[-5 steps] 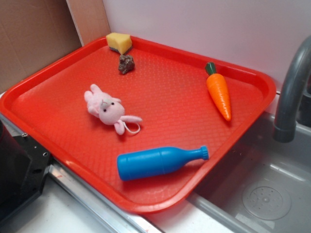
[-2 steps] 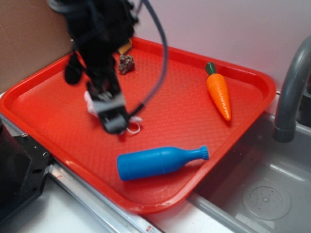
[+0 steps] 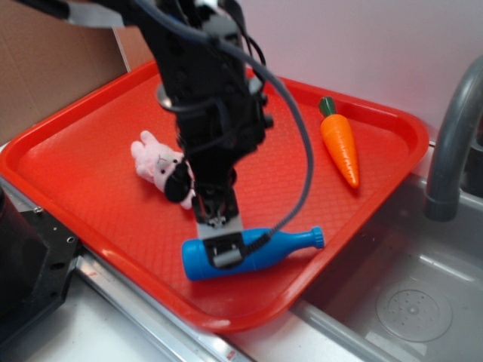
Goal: Grab the blue bottle.
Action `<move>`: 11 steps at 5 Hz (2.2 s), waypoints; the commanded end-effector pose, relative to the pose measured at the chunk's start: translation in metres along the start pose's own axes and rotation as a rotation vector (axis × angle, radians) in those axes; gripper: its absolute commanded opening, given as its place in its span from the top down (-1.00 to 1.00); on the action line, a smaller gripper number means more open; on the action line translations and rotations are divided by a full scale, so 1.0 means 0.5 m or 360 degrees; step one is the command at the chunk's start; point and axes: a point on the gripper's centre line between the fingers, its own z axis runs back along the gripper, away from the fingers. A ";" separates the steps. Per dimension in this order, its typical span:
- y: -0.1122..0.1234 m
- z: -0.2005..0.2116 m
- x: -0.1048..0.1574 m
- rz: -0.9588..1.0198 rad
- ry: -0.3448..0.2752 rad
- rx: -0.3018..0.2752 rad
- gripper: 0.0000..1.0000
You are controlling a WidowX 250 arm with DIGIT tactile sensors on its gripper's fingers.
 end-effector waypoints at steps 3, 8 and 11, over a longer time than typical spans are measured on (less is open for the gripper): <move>0.000 -0.046 -0.028 0.0022 0.0065 -0.0081 1.00; 0.193 0.284 -0.221 0.1286 0.0083 0.0117 1.00; 0.254 0.253 -0.204 0.1202 -0.0002 0.0156 1.00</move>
